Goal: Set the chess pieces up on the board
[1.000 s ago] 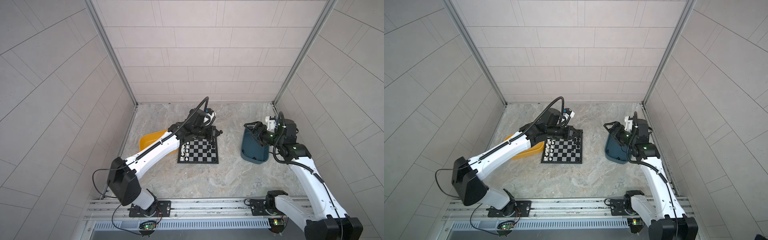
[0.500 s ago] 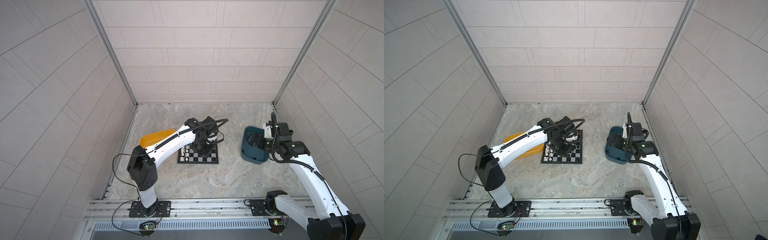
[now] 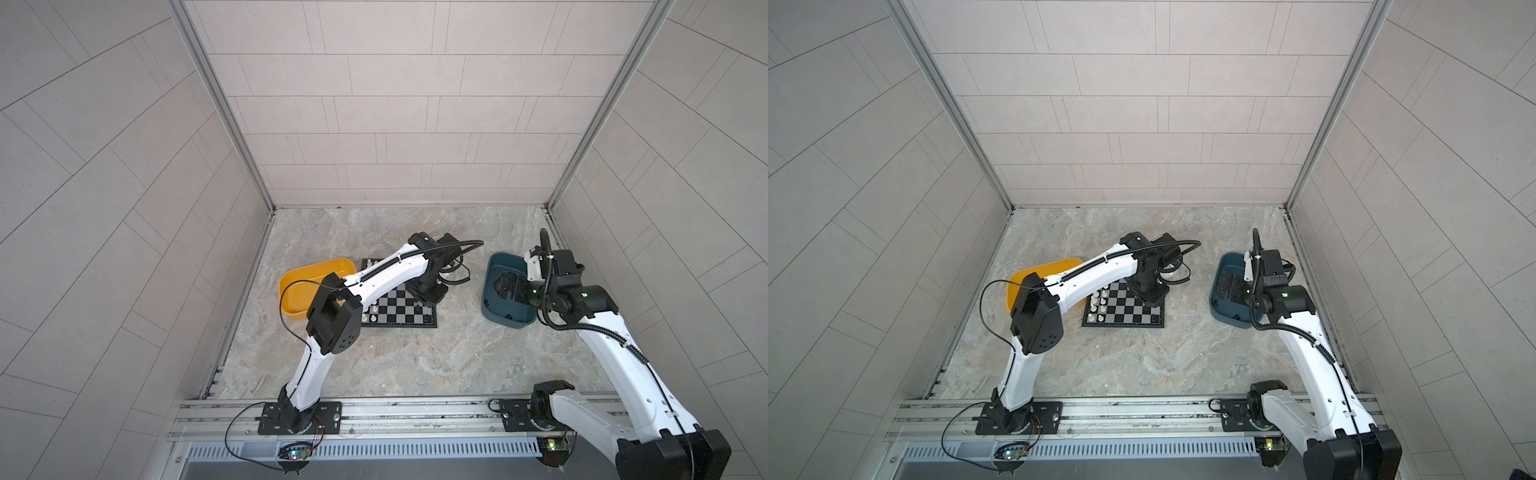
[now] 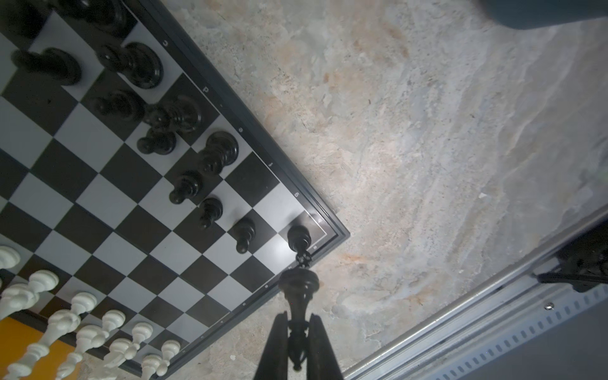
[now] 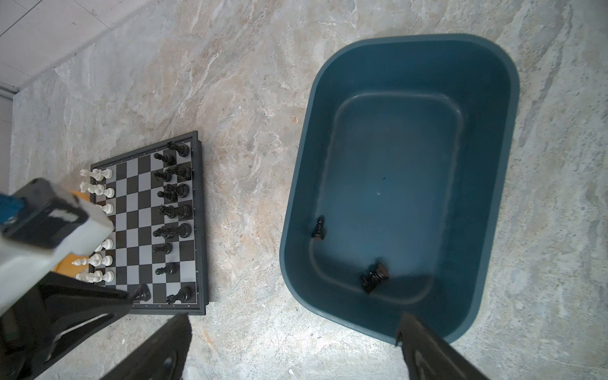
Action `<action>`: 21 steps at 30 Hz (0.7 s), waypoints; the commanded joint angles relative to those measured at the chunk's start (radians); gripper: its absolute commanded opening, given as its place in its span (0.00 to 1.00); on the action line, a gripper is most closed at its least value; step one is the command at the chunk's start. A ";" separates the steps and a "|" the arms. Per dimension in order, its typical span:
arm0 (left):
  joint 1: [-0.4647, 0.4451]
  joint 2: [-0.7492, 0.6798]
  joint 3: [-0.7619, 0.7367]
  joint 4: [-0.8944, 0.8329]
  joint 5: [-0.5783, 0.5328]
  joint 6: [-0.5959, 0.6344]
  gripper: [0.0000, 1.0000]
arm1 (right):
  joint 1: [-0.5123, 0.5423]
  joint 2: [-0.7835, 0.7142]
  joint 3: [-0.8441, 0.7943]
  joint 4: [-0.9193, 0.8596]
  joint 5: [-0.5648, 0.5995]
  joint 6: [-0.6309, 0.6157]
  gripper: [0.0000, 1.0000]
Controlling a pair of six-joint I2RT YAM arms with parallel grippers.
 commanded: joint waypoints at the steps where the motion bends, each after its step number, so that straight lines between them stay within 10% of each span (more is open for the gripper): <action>1: -0.003 0.069 0.093 -0.058 -0.046 -0.009 0.00 | 0.007 -0.018 -0.005 0.003 0.006 -0.025 0.99; 21: 0.019 0.303 0.298 -0.158 -0.147 -0.005 0.00 | 0.007 -0.012 -0.038 0.038 -0.012 -0.040 0.99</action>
